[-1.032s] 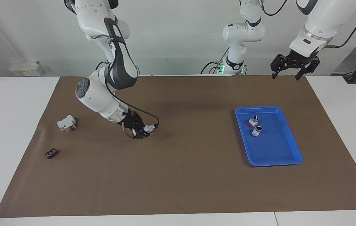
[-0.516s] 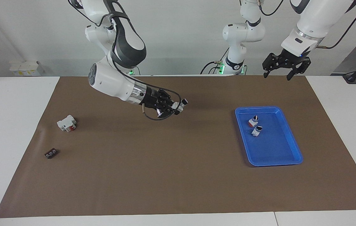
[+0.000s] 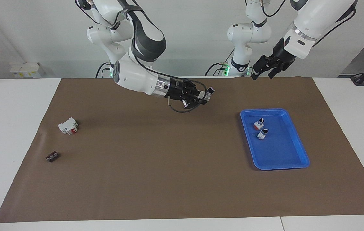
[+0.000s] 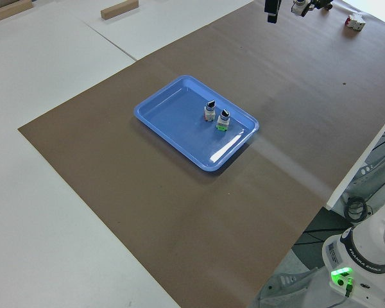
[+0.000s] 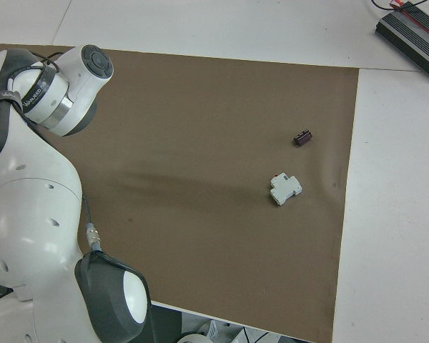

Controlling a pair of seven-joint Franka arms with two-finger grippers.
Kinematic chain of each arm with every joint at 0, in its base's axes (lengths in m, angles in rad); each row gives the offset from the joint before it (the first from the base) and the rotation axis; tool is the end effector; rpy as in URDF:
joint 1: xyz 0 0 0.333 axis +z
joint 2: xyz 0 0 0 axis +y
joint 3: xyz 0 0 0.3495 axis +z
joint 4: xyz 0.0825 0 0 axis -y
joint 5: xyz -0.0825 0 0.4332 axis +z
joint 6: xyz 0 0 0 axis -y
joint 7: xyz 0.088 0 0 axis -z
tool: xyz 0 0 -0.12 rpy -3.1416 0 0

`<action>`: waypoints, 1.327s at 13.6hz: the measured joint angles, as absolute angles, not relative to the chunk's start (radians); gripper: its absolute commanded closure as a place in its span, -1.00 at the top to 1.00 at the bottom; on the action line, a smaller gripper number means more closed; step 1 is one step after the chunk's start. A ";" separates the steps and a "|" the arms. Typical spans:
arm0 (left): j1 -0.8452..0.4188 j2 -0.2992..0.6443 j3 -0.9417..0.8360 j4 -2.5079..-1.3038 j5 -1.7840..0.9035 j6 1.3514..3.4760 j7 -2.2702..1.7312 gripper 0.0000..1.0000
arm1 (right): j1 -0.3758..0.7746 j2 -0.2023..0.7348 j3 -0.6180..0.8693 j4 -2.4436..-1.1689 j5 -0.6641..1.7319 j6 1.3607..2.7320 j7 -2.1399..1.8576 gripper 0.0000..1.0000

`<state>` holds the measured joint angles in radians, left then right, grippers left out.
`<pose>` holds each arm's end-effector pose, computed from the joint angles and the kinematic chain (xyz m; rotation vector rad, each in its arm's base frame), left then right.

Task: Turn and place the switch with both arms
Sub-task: 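Carry the switch toward the tray while the left gripper reaches over it, then close the left gripper on the switch held by the right gripper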

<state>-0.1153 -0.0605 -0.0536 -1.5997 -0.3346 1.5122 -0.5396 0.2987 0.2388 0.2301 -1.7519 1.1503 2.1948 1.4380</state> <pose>0.5609 -0.1383 0.6674 2.7889 0.5012 -0.2002 0.6007 0.3851 0.4833 -1.6031 1.5782 0.9514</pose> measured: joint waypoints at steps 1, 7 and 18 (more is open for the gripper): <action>-0.117 -0.061 -0.054 -1.602 -0.379 1.522 -0.615 0.80 | 0.329 0.239 0.231 -1.752 1.172 2.243 1.441 -1.00; -0.158 -0.080 -0.062 -1.687 -0.541 1.636 -0.857 0.46 | 0.397 0.239 0.232 -1.739 1.216 2.350 1.447 -1.00; -0.203 -0.081 -0.062 -1.727 -0.561 1.735 -0.867 -0.85 | 0.398 0.239 0.232 -1.733 1.217 2.353 1.447 -1.00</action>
<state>-0.2026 -0.0807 -0.0619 -1.7274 -0.5615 1.7351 -0.8668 0.3975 0.2390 0.2324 -1.7325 1.2168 2.3528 1.4470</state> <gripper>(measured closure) 0.604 0.674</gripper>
